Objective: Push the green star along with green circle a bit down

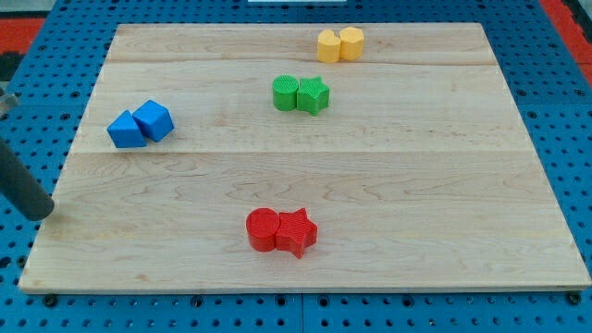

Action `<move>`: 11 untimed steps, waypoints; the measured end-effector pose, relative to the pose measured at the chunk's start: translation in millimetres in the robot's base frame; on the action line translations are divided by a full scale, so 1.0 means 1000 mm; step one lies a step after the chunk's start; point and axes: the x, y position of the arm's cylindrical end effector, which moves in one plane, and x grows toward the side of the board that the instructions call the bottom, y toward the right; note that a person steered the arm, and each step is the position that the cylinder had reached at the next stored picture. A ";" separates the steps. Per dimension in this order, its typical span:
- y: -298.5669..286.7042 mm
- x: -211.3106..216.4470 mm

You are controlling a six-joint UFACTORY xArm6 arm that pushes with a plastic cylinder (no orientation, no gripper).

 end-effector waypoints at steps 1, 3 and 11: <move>-0.005 -0.006; 0.056 -0.040; 0.354 -0.190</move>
